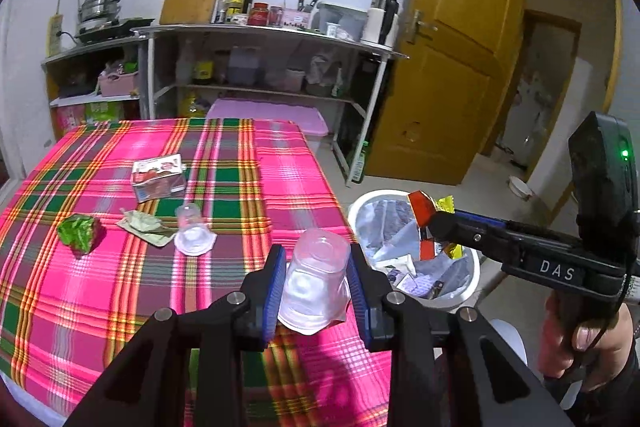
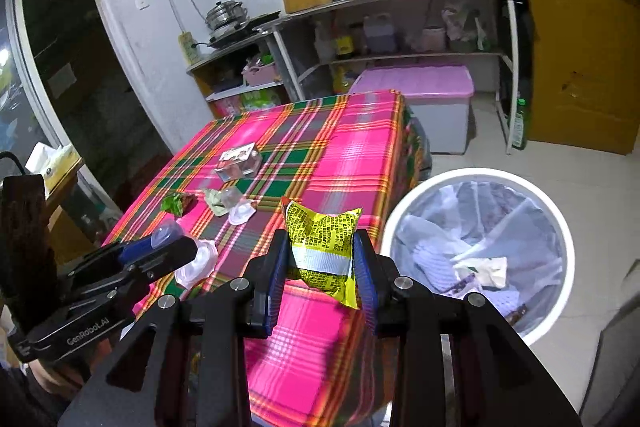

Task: Collect trash
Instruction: 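Carry the cup and yellow wrapper over the bin and open both grippers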

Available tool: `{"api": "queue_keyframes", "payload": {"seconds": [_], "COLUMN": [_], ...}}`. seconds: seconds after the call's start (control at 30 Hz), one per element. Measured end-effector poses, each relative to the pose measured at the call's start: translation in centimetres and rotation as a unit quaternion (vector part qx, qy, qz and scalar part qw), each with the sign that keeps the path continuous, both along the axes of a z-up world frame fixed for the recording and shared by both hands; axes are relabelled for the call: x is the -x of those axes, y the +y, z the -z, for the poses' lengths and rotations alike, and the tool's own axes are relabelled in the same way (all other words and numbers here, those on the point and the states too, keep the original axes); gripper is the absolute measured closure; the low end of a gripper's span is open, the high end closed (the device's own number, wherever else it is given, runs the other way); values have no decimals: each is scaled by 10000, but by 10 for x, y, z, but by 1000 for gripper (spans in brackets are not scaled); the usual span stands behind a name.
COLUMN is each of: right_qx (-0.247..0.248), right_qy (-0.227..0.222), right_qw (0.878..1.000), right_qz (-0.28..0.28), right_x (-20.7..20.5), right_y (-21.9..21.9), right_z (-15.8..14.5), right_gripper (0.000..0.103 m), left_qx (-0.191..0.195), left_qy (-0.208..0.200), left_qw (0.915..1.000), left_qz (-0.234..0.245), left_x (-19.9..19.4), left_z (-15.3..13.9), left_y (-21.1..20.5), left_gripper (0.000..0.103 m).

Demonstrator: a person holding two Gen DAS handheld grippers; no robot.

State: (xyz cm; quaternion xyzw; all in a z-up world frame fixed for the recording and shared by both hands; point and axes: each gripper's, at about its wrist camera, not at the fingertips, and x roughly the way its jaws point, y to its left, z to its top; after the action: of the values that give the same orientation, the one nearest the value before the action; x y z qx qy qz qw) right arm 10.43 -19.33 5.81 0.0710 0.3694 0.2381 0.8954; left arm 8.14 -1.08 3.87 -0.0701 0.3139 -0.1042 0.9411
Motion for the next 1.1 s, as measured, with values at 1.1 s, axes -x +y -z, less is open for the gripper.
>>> {"api": "queue_keyframes", "payload": {"seconds": [1.1], "right_qx": [121], "right_qy": [687], "right_qw": [9918], "right_qz": [1075], "right_x": [-39], "right_y": [-102], "right_z": [61], "right_gripper": [69], "left_qx": [-122], "left_qy": [615], "left_qw": [9911], "left_qz": [1175], "left_x": [-87], "left_z": [49], "left_y": [-106], "left_gripper": [72]}}
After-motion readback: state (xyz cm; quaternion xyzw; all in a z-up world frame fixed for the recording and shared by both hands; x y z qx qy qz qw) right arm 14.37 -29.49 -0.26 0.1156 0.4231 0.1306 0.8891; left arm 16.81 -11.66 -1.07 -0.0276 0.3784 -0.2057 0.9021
